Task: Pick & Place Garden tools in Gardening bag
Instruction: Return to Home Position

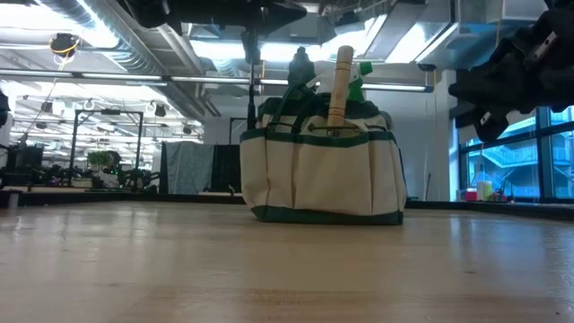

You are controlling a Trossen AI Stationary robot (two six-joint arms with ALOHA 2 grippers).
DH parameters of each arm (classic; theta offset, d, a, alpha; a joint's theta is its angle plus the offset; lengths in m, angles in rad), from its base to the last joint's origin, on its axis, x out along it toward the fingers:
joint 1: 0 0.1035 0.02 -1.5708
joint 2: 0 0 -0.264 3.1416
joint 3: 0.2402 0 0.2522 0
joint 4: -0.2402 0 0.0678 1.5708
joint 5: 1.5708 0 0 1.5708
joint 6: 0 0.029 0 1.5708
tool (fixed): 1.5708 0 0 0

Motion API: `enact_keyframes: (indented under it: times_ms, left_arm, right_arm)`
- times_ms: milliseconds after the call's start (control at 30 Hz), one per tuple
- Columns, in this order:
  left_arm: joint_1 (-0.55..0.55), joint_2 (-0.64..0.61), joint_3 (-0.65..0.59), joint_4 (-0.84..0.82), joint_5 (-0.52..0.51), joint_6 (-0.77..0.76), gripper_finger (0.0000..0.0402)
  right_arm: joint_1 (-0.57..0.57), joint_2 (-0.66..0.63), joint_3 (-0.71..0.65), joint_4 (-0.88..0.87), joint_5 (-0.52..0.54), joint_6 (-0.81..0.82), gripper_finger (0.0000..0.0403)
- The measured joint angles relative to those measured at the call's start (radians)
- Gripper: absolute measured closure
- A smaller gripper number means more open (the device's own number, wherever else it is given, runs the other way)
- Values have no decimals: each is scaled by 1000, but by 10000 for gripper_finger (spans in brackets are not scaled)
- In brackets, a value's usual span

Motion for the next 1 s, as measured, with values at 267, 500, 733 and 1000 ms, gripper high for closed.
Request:
enact_keyframes:
  times_ms: [267, 500, 733, 1000]
  left_arm:
    - [0, 0, 0, 18, 37, 124, 400]
    - [0, -7, 0, 28, 161, 220, 400]
    - [-15, -7, 0, 27, 189, 225, 400]
    - [-73, -7, 0, 30, 157, 226, 400]
  right_arm:
    - [0, 3, 0, 0, -2, -31, 403]
    - [0, 4, 0, 0, -2, -30, 403]
    - [0, -23, 0, 0, -2, -31, 403]
    - [18, -51, 1, 14, -1, -31, 403]
